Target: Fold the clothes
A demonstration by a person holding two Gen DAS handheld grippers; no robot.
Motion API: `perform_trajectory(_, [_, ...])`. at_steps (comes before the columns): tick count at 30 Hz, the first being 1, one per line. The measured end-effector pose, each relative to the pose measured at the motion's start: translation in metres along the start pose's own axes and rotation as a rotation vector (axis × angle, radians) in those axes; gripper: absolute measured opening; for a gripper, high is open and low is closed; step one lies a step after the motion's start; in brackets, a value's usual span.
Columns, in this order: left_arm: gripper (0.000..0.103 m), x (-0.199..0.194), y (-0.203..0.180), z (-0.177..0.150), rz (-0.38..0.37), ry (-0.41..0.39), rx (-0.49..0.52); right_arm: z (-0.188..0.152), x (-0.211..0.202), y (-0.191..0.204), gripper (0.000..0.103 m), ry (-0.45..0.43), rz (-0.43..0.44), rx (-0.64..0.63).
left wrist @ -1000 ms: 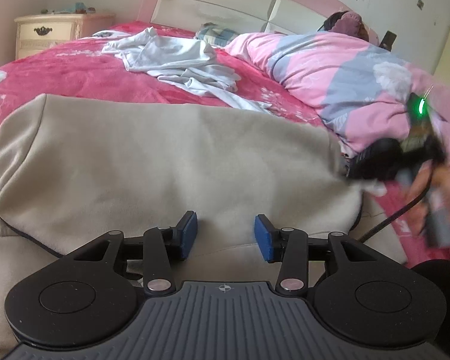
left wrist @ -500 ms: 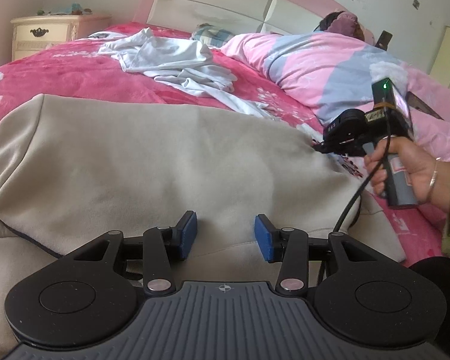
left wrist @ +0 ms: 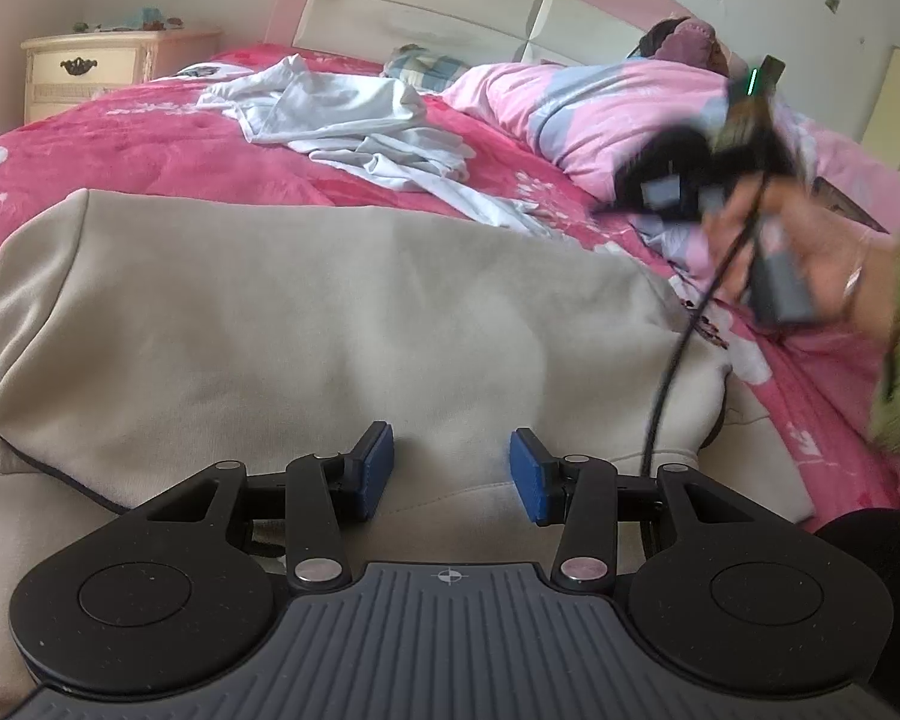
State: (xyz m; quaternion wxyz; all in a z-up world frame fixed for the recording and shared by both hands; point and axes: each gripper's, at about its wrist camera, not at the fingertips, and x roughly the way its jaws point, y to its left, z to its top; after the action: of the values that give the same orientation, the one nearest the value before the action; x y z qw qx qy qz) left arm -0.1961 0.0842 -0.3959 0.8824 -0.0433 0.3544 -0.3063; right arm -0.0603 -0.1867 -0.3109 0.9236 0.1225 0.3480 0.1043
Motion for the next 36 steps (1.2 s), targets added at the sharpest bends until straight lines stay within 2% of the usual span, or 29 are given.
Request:
perform_trajectory(3, [0.045, -0.002, -0.003, 0.0, 0.013, 0.012, 0.007, 0.014, 0.024, 0.085, 0.009, 0.122, 0.337, -0.311])
perform_trajectory(4, [0.045, -0.002, -0.003, 0.0, 0.015, 0.016, 0.007, 0.015, 0.035, 0.112, 0.009, 0.154, 0.412, -0.398])
perform_trajectory(7, [0.046, -0.004, -0.001, -0.001, 0.016, 0.027, -0.005, 0.007, 0.082, 0.179, 0.009, 0.255, 0.51, -0.576])
perform_trajectory(8, [0.046, -0.005, 0.0, -0.001, 0.016, 0.03, -0.012, 0.002, 0.099, 0.197, 0.009, 0.284, 0.517, -0.631])
perform_trajectory(11, [0.046, -0.006, 0.005, -0.001, 0.003, 0.032, -0.047, -0.017, 0.158, 0.228, 0.009, 0.368, 0.519, -0.672])
perform_trajectory(13, [0.046, -0.006, 0.008, -0.002, -0.006, 0.031, -0.058, -0.035, 0.191, 0.239, 0.005, 0.428, 0.508, -0.697])
perform_trajectory(15, [0.046, -0.007, 0.01, -0.004, -0.015, 0.03, -0.059, -0.043, 0.199, 0.245, 0.003, 0.427, 0.523, -0.708])
perform_trajectory(18, [0.046, -0.007, 0.015, -0.004, -0.038, 0.032, -0.073, -0.029, 0.185, 0.243, 0.008, 0.406, 0.562, -0.667])
perform_trajectory(21, [0.045, -0.007, 0.023, -0.003, -0.067, 0.037, -0.103, -0.027, 0.177, 0.246, 0.008, 0.438, 0.642, -0.676])
perform_trajectory(24, [0.045, -0.009, 0.033, -0.003, -0.1, 0.037, -0.147, -0.062, 0.192, 0.262, 0.008, 0.53, 0.587, -0.785])
perform_trajectory(26, [0.045, -0.013, 0.039, -0.006, -0.12, 0.029, -0.183, -0.066, 0.184, 0.266, 0.008, 0.496, 0.595, -0.814])
perform_trajectory(29, [0.046, -0.028, 0.047, -0.014, -0.142, -0.001, -0.22, -0.045, 0.154, 0.26, 0.009, 0.455, 0.688, -0.744])
perform_trajectory(31, [0.046, -0.037, 0.052, -0.019, -0.151, -0.017, -0.25, -0.039, 0.129, 0.25, 0.01, 0.461, 0.794, -0.71])
perform_trajectory(32, [0.046, -0.041, 0.055, -0.021, -0.159, -0.027, -0.271, -0.048, 0.124, 0.251, 0.013, 0.489, 0.807, -0.736])
perform_trajectory(33, [0.046, -0.045, 0.058, -0.022, -0.164, -0.037, -0.287, -0.063, 0.122, 0.253, 0.017, 0.529, 0.803, -0.782])
perform_trajectory(35, [0.046, -0.05, 0.059, -0.024, -0.161, -0.047, -0.297, -0.103, 0.133, 0.259, 0.016, 0.578, 0.678, -0.869])
perform_trajectory(36, [0.046, -0.054, 0.058, -0.024, -0.153, -0.054, -0.285, -0.107, 0.133, 0.258, 0.016, 0.574, 0.646, -0.838])
